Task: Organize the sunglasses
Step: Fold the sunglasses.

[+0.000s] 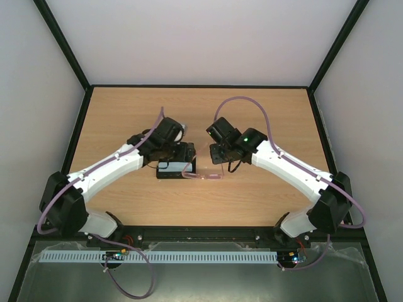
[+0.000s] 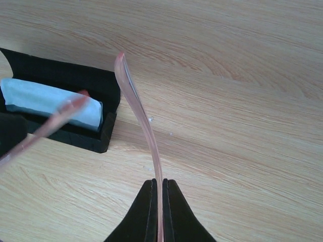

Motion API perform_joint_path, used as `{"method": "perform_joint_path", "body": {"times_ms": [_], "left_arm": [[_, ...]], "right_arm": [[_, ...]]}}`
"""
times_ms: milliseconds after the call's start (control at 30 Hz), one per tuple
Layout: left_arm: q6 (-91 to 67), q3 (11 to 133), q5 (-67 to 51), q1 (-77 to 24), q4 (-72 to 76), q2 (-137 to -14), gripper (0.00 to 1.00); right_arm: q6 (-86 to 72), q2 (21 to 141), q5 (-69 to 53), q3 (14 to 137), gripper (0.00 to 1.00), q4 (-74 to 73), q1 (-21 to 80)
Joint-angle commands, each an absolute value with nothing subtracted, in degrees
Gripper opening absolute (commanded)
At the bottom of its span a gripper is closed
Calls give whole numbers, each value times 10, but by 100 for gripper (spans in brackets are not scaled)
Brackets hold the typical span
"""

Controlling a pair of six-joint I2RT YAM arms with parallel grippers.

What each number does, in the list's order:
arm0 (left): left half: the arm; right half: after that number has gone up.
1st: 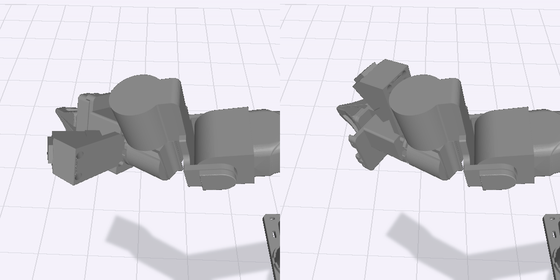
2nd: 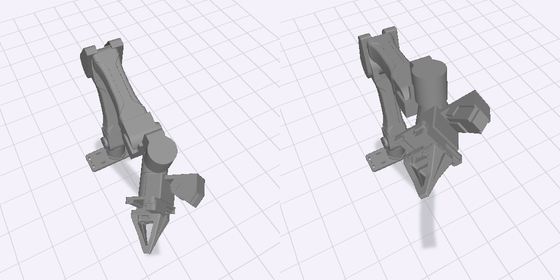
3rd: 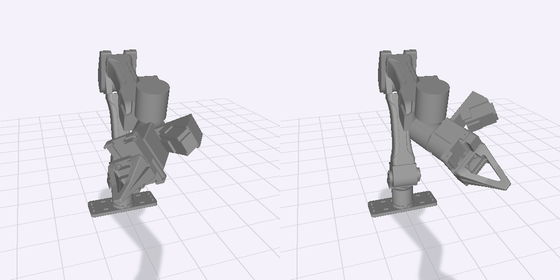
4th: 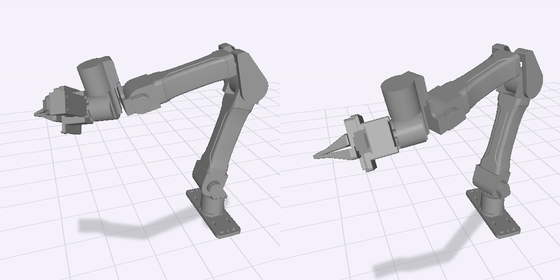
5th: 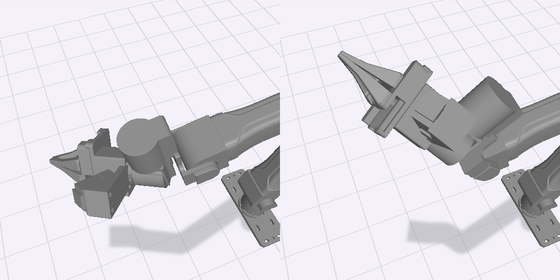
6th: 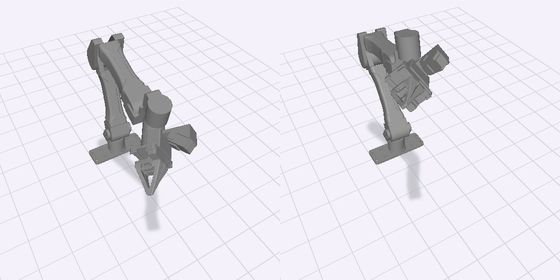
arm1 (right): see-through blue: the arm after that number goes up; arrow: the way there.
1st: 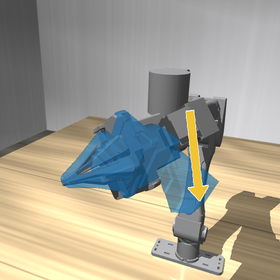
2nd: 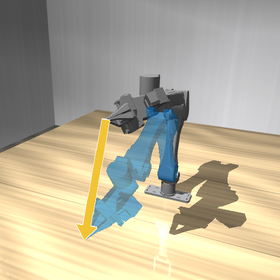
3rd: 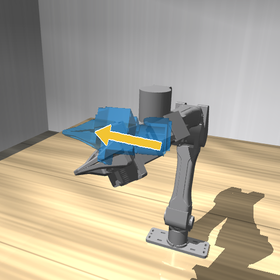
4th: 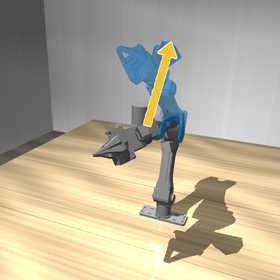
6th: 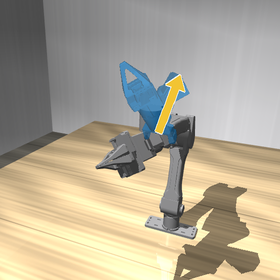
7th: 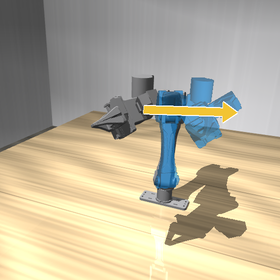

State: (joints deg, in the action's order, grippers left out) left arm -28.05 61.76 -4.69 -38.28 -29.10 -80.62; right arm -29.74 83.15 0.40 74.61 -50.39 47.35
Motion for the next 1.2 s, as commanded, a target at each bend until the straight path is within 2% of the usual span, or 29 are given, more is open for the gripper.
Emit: {"method": "perform_joint_path", "body": {"times_ms": [0,233,633,800,967,1167], "left_arm": [[-290,650,-27,-427,-299,-831,84],[-296,648,-37,-467,-293,-843,84],[-289,648,-89,-476,-279,-824,86],[-314,634,-60,-399,-272,-784,99],[-337,614,-77,-299,-253,-697,99],[-431,520,-208,-257,-159,-582,99]], "right_arm": [[-292,838,16,776,1,-525,477],[-292,841,29,779,1,-527,478],[-302,842,25,769,1,-516,477],[-310,828,19,752,1,-507,477],[-334,811,26,726,1,-484,477],[-432,784,74,689,1,-431,467]]}}
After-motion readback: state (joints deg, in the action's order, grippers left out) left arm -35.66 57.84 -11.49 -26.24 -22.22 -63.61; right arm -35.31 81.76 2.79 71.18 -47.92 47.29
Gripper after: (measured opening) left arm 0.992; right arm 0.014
